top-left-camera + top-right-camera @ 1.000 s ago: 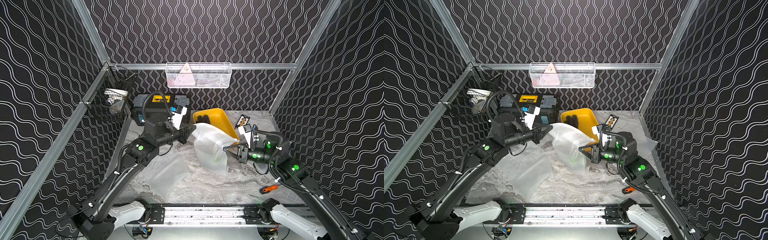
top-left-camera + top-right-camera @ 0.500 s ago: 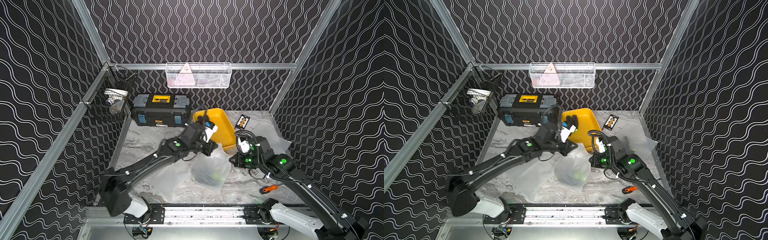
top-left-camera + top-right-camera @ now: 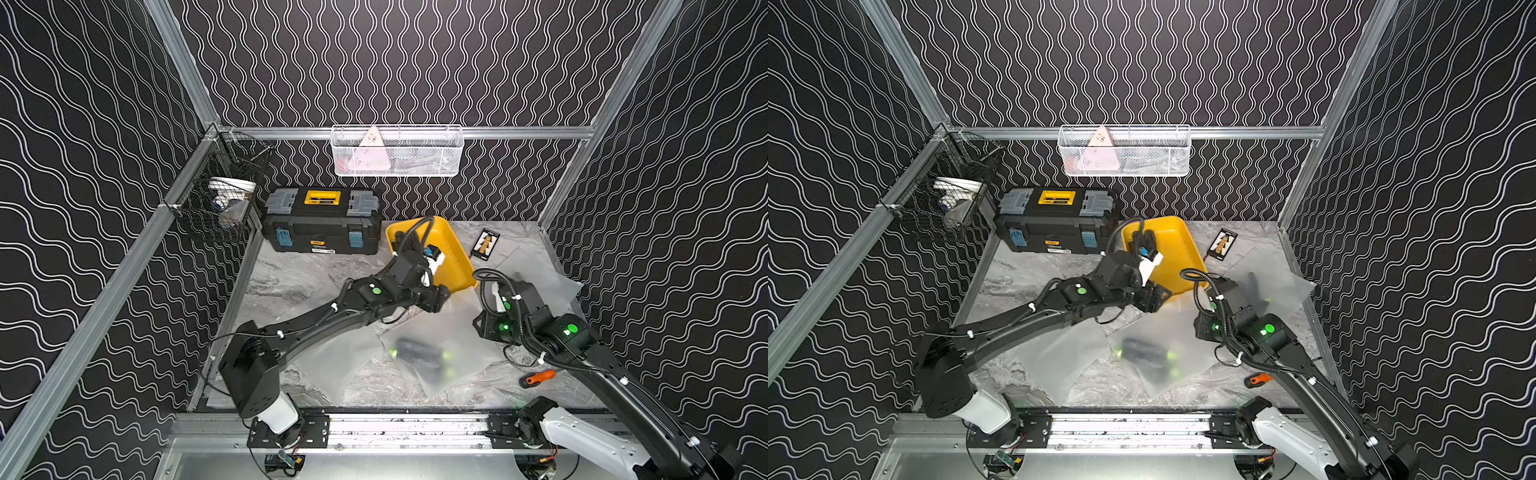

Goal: Place the eggplant in a zip-top bag and seal the zipper
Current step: Place the zipper food storage bag at the center of the board, then adjust the zipper food storage bag at the center of the board.

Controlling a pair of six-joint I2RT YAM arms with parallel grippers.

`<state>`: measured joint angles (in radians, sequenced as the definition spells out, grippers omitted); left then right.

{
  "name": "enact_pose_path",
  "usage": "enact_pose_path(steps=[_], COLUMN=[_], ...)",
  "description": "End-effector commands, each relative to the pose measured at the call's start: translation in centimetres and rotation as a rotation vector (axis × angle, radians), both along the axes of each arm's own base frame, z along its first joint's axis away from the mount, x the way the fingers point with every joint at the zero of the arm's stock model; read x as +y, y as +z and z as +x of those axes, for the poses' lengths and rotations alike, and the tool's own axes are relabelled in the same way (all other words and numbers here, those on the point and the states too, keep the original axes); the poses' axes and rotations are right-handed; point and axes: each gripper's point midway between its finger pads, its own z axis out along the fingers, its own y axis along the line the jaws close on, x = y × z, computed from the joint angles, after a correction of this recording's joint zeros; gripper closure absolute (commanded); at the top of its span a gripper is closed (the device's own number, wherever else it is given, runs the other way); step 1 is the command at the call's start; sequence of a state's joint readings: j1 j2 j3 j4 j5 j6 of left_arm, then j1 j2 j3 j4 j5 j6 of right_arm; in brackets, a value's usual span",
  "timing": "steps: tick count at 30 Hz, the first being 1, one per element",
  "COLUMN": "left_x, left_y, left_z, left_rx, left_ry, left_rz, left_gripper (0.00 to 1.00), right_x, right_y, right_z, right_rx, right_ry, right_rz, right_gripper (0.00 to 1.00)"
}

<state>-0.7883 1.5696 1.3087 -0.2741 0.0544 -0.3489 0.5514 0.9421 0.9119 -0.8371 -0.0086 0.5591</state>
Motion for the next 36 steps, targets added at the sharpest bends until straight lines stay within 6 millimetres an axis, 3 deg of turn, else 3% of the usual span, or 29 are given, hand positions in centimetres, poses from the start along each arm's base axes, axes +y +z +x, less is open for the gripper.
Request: enact_pose_path(steps=[1,6,9,13,16,20,23,29,33,36], left_x=[4.2,5.9,5.1,4.2,3.9,3.9,3.4,3.1,1.9,-0.7], left_y=[-2.4,-5.0,-6.5,-8.8,-11.4,-14.0,-15.0,-15.4,-14.0,-14.0], left_z=[-0.5,-5.2,-8.6,-12.2,-13.5,-13.2,-12.0,-8.3,-7.7,-8.5], left_rx=[0.062,0.149,0.218,0.271,0.314,0.332,0.316,0.266,0.282,0.342], left_ry=[0.097,0.016,-0.065,-0.136,-0.141,-0.097,-0.065,0.084,0.126,0.053], left_rz=[0.095,0.064,0.018,0.048,0.094,0.134,0.15,0.238,0.128,0.008], left_gripper=[0.33,0.4,0.47,0.51,0.47,0.35,0.31,0.31,0.29,0.29], right_x=[5.2,10.0,10.9,8.9,6.3,3.0,2.5,4.1,6.2,7.5], right_y=[1.0,0.3,-2.4,-7.5,-9.7,-10.0,-9.4,-6.5,-5.1,-5.5], right_z=[-0.2,-0.8,-0.5,0.5,1.3,1.6,1.5,1.4,0.6,0.0], right_rx=[-0.009,-0.003,0.067,0.167,0.195,0.18,0.168,0.157,0.175,0.21], right_ry=[0.175,0.303,0.278,0.123,0.009,-0.085,-0.08,0.033,0.129,0.168], right_rz=[0.201,0.291,0.295,0.195,0.154,0.079,0.065,0.105,0.197,0.274], right_gripper=[0.63,0.62,0.62,0.59,0.58,0.55,0.53,0.5,0.51,0.53])
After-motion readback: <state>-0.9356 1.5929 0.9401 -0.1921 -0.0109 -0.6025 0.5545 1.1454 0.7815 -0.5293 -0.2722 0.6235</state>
